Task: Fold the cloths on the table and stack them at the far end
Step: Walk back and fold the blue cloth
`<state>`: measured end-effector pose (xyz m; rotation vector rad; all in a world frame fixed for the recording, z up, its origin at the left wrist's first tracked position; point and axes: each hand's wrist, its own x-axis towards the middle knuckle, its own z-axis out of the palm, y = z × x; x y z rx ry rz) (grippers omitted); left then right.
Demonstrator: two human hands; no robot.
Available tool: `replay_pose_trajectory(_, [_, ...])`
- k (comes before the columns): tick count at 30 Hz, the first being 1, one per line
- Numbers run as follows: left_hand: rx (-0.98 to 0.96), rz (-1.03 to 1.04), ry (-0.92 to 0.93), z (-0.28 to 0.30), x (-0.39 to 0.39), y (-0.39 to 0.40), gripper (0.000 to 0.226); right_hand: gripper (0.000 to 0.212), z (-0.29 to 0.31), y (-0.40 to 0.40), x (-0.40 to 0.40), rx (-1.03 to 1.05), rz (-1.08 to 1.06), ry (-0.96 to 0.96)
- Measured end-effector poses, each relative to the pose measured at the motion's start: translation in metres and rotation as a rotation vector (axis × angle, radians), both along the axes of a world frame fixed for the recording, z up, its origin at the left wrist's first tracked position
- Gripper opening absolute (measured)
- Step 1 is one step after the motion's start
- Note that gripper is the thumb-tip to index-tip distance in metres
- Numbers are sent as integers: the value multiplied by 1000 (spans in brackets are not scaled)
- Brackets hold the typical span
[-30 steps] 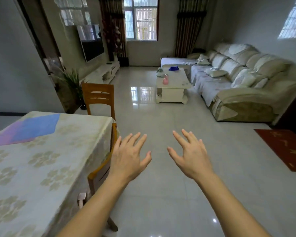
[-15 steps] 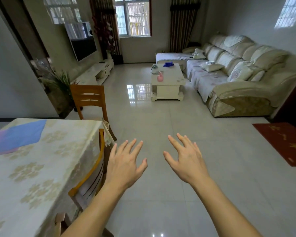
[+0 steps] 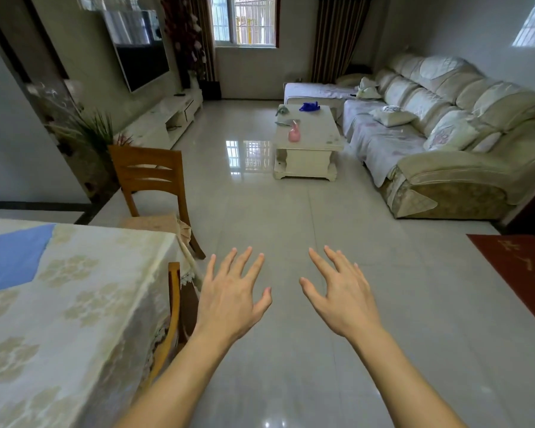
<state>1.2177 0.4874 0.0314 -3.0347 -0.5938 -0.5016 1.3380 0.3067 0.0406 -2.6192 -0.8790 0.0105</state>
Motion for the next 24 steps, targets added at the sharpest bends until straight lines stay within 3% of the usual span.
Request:
replay_pose_trajectory(7, [-11,-23,2,-8,68,66,64,85,-6,52,61,-10,-56,-4])
replay_pose_trajectory(24, [-46,-5,38,-25,236,112,62,85,-30,113,229,-13,7,35])
